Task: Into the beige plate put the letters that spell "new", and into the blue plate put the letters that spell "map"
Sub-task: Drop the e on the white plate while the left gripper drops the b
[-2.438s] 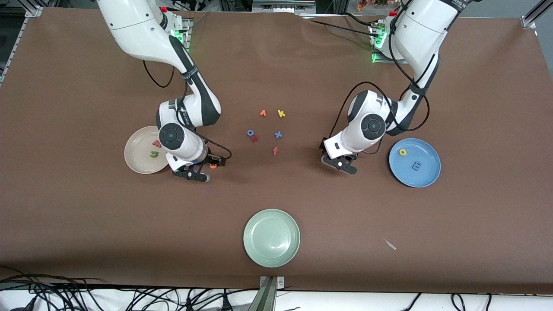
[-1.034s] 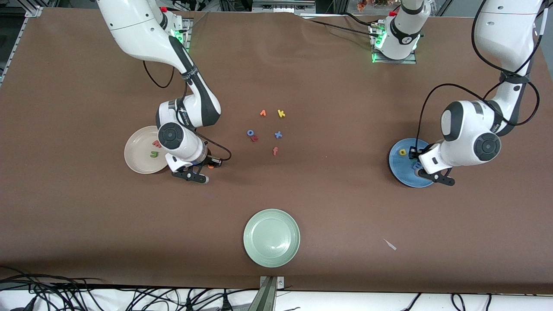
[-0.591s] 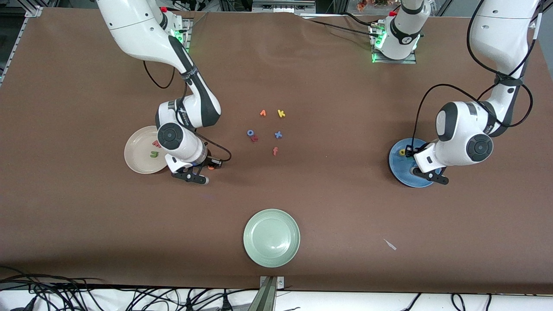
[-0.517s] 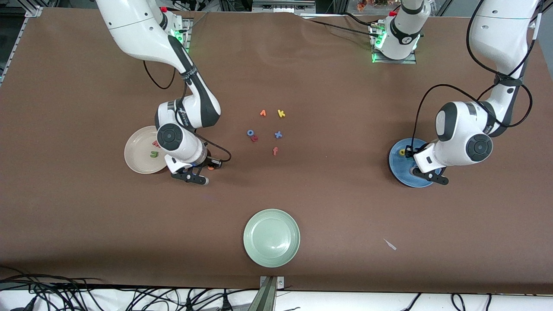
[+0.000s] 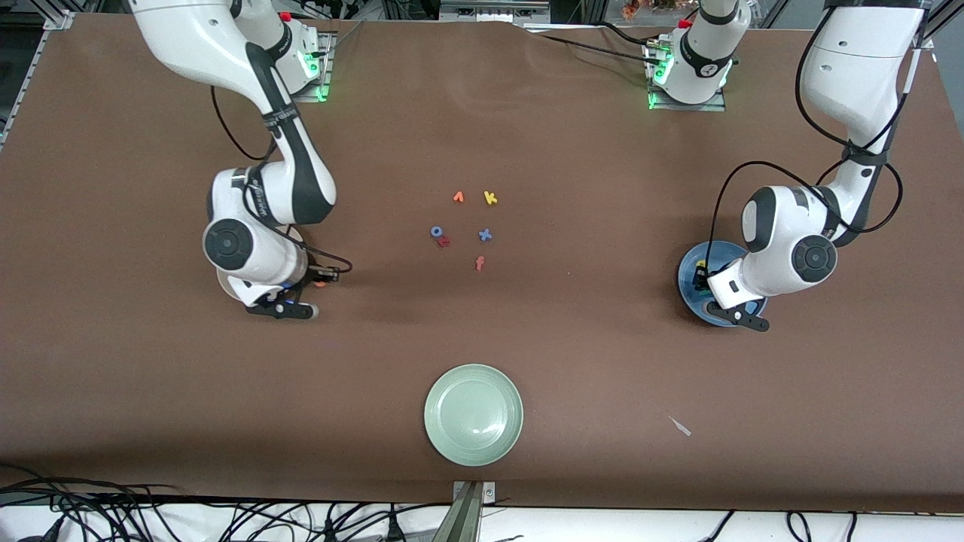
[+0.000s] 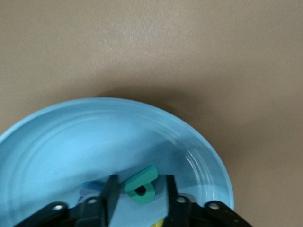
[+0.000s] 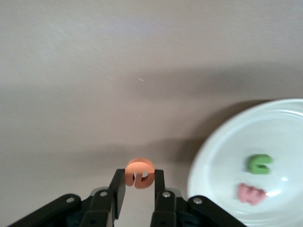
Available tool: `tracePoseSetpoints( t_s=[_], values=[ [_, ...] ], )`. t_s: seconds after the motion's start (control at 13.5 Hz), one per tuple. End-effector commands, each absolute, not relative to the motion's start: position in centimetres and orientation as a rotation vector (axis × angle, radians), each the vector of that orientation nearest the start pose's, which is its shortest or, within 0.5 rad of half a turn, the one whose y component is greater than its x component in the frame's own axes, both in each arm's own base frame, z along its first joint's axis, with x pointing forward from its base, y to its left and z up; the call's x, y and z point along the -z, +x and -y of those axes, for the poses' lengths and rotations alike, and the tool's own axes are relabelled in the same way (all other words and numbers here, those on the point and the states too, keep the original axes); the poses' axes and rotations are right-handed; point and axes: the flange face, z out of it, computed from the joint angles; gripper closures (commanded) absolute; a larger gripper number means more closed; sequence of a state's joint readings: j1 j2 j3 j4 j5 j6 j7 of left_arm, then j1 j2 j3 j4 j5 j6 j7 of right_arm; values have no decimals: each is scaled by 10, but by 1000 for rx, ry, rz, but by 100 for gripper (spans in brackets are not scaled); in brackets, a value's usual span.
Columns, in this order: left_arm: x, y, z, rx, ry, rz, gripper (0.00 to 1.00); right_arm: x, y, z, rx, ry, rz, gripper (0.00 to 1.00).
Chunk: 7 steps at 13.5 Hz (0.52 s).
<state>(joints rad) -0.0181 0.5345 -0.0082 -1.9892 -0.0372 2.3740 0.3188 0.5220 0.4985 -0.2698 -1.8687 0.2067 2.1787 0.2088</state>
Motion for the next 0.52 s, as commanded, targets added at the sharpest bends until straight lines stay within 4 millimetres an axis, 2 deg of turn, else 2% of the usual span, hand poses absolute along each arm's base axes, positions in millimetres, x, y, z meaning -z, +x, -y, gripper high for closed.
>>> tracePoseSetpoints(
  t_s=[0.0, 0.07, 0.22, 0.3, 0.37, 0.44],
  values=[
    [-197, 590, 15, -206, -3131, -493, 0, -243, 570, -138, -319, -3143, 26, 73],
    [-215, 579, 10, -189, -3133, -484, 0, -240, 567, -121, -350, -3144, 64, 73],
    [-289, 569, 5, -24, -3124, -472, 0, -230, 565, -86, -404, -3150, 101, 72],
    [-321, 564, 6, 53, -3116, -474, 0, -226, 565, -76, -416, -3155, 99, 70],
    [-353, 560, 8, 106, -3110, -479, 0, -226, 566, -72, -422, -3153, 54, 29],
    [-380, 551, 8, 92, -3112, -479, 0, -230, 568, -69, -433, -3142, 33, 0]
  ],
)
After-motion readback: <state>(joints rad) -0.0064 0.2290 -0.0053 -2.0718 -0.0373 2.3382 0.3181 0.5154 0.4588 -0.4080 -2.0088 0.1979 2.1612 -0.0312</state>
